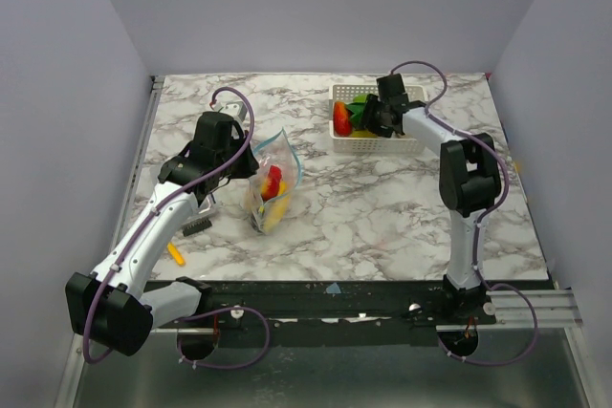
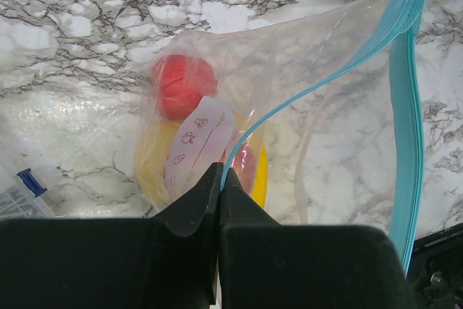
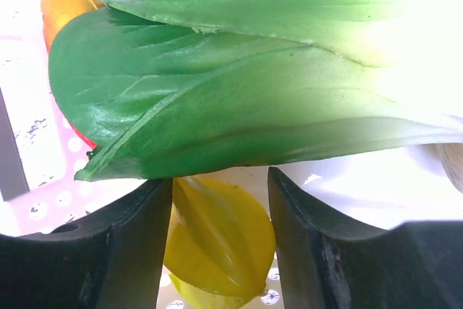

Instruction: Place the food in the zip-top bag and seal the zipper

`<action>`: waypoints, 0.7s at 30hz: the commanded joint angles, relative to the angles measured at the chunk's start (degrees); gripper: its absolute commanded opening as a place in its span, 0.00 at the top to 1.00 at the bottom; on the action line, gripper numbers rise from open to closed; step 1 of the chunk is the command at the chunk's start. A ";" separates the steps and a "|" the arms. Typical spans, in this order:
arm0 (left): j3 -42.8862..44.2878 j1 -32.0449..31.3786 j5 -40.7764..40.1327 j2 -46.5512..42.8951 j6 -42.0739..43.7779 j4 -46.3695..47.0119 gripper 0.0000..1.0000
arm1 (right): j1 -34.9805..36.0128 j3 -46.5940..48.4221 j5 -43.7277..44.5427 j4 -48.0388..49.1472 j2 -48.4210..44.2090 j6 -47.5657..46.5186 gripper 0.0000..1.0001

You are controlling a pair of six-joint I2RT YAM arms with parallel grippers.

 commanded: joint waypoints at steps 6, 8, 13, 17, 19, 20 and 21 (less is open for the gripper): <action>-0.62 0.41 0.45 -0.65 0.54 0.66 1.00 | 0.21 -2.48 0.03 3.77 -4.13 4.07 0.69; -0.63 0.41 0.54 -0.69 0.54 0.73 1.00 | 0.19 -3.06 -2.14 4.68 -4.91 5.08 0.74; -0.68 0.45 0.67 -0.78 0.54 0.70 1.00 | 0.20 -3.62 -2.22 5.68 -6.55 7.69 0.90; -0.72 0.41 0.72 -1.00 0.54 0.72 1.00 | -0.04 -3.14 -1.83 6.20 -7.64 8.57 0.98; -0.71 0.41 0.72 -0.98 0.54 0.76 1.00 | -0.39 -2.77 -2.07 6.11 -8.12 9.13 0.99; -0.72 0.41 0.72 -0.97 0.54 0.78 1.00 | -0.68 -2.80 -2.12 6.09 -8.40 9.46 0.99; -0.77 0.41 0.66 -0.97 0.54 0.74 1.00 | -0.96 -2.81 -2.16 6.12 -8.75 9.71 0.99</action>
